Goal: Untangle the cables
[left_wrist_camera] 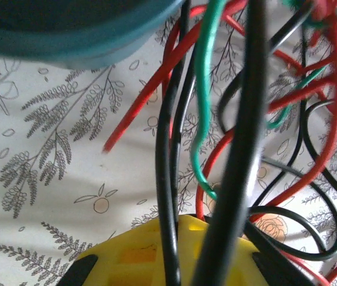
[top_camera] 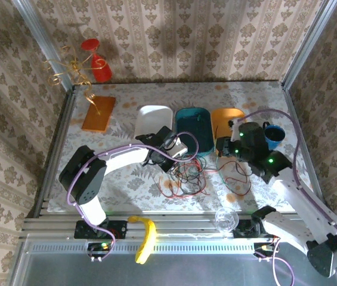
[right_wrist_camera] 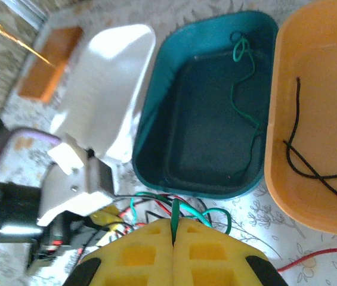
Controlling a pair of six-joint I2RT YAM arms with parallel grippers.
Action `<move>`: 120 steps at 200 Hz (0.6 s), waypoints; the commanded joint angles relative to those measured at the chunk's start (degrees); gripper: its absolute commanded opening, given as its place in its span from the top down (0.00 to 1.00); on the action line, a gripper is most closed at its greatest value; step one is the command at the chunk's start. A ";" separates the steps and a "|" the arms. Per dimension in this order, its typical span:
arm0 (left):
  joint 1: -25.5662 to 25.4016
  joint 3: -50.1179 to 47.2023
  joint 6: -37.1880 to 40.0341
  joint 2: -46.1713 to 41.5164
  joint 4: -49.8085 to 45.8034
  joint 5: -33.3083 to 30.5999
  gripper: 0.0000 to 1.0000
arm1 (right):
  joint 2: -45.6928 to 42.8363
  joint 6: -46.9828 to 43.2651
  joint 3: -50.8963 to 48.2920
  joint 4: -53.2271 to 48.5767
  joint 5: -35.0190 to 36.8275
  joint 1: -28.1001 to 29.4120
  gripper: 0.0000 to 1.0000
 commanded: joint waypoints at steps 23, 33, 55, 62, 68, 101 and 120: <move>-0.43 3.16 1.91 1.06 -2.61 1.35 1.00 | 3.82 -2.73 0.38 -0.75 15.61 6.80 1.00; -0.55 3.21 1.89 1.06 -2.61 1.36 1.00 | 4.28 -2.72 0.50 -1.21 18.72 7.45 1.00; -0.52 3.06 1.74 0.89 -2.63 1.53 1.00 | 4.05 -2.17 0.33 -3.03 26.30 7.84 1.00; -0.65 2.94 1.54 0.88 -2.61 1.56 1.00 | 3.89 -2.27 0.40 -3.95 28.63 7.85 1.00; -0.66 2.89 1.50 0.80 -2.61 1.62 1.00 | 3.66 -2.29 0.42 -4.64 30.36 7.93 1.00; -0.74 2.52 1.20 0.71 -2.53 1.71 1.00 | 1.95 -3.05 -0.19 -5.30 34.46 8.35 1.00; -0.81 2.67 1.21 0.78 -2.52 1.71 1.00 | 1.58 -4.36 -0.04 -3.98 34.73 10.49 1.00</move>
